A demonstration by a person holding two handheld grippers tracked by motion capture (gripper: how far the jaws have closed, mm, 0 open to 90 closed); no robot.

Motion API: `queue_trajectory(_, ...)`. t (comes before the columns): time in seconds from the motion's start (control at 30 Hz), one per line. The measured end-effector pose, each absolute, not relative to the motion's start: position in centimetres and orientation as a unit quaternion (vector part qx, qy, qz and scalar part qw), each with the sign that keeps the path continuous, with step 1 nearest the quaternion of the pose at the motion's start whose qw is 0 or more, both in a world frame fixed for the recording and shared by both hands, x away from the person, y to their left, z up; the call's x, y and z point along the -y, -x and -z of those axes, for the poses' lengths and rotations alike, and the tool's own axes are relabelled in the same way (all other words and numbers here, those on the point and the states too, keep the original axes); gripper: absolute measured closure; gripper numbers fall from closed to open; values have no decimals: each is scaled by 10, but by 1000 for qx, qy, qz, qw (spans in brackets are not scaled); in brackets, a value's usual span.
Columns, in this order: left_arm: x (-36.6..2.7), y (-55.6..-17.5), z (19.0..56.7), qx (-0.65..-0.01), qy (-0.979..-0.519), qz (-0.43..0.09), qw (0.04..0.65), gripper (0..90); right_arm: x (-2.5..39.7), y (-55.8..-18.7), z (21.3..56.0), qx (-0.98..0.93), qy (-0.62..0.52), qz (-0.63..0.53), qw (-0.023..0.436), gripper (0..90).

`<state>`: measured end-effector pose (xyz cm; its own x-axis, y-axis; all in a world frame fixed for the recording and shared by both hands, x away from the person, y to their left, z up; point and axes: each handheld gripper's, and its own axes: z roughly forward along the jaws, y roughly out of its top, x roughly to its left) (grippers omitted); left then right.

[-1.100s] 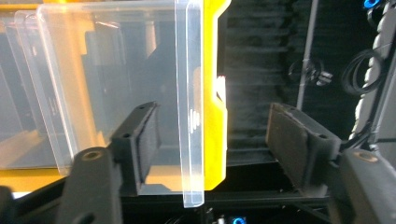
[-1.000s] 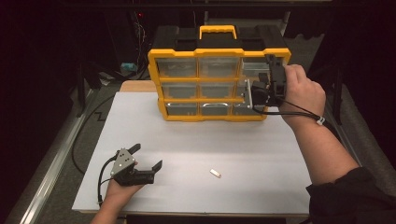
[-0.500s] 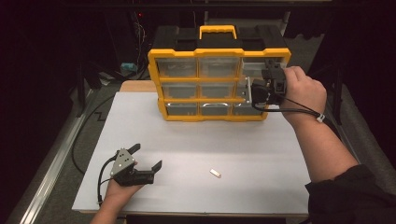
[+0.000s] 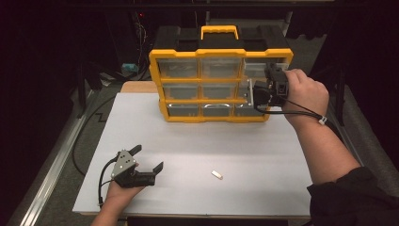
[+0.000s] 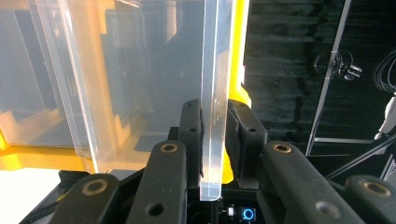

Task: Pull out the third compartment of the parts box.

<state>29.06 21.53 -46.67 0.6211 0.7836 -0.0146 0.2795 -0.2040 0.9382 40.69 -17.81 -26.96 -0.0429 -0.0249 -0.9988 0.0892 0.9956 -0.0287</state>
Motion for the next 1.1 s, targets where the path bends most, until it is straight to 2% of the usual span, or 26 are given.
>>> queue_trajectory(0.43,-215,-291,467,-360,-737,-243,518,2,179,-401,272,-716,-17,41,697,789)
queue_trajectory(1.1,-215,-290,467,-359,-738,-241,517,2,183,-372,272,-709,-8,36,705,796)
